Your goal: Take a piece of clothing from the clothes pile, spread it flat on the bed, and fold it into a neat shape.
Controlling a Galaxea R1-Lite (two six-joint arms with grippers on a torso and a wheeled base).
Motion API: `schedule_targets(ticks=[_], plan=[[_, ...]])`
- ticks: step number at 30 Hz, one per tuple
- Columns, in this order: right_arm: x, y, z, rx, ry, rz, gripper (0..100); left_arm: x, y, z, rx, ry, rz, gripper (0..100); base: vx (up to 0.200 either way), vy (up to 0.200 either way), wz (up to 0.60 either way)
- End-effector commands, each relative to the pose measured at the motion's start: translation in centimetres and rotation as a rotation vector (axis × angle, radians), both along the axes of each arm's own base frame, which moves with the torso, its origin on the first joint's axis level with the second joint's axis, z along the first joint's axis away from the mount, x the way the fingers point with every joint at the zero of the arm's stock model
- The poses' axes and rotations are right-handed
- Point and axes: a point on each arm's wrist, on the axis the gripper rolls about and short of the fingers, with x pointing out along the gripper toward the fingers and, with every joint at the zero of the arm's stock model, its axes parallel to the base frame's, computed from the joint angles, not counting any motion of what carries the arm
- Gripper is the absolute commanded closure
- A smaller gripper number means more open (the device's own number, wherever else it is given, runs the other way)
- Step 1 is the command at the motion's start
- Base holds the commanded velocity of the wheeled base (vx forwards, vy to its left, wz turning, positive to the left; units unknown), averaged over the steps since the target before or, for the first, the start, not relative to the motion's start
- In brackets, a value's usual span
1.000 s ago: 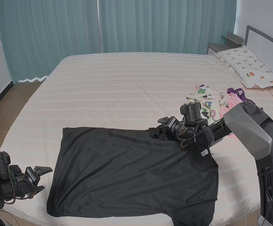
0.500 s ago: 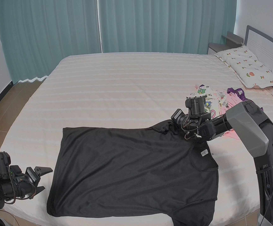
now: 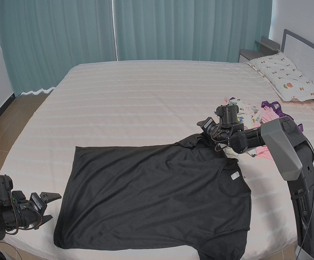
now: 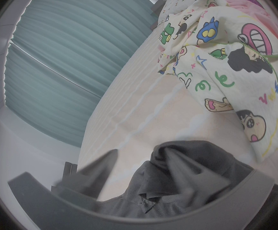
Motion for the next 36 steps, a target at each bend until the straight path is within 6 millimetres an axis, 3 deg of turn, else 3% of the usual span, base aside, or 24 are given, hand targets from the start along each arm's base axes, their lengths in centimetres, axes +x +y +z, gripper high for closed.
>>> schedule_targets(ticks=[1, 8, 12, 16, 21, 30, 32, 36], plan=[[0.3, -0.1, -0.7, -0.001, 0.004, -0.006, 0, 0.1, 0.0, -0.2, -0.003, 0.01, 0.0, 0, 0.0, 0.0, 0.0], [-1.2, -1.6, 2.3, 0.007, 0.008, -0.028, 0, 0.2, 0.0, -0.3, -0.003, 0.015, 0.001, 0, 0.0, 0.0, 0.0], [-4.1, -1.4, 3.7, 0.004, 0.08, 0.022, 0, 0.2, 0.0, -0.3, -0.003, 0.015, 0.001, 0, 0.0, 0.0, 0.0], [-6.0, 0.4, 3.5, -0.002, 0.123, 0.086, 0, 0.1, 0.0, -0.3, -0.006, 0.017, 0.001, 0, 0.0, 0.0, 0.0], [-6.4, 1.7, 2.8, -0.019, 0.164, 0.116, 0, 0.1, 0.0, -0.3, -0.005, 0.015, 0.002, 0, 0.0, 0.0, 0.0], [-4.3, 2.9, -0.7, -0.042, 0.218, 0.111, 0, 0.1, 0.0, -0.3, -0.006, 0.018, 0.001, 0, 0.0, 0.0, 0.0], [-3.8, 3.0, -0.7, -0.036, 0.196, 0.109, 0, 0.1, 0.0, -0.3, -0.007, 0.02, 0.001, 0, 0.0, 0.0, 0.0], [-1.5, 2.9, 1.4, 0.024, 0.015, 0.094, 0, 0.1, 0.0, -0.3, -0.006, 0.018, 0.001, 0, 0.0, 0.0, 0.0]])
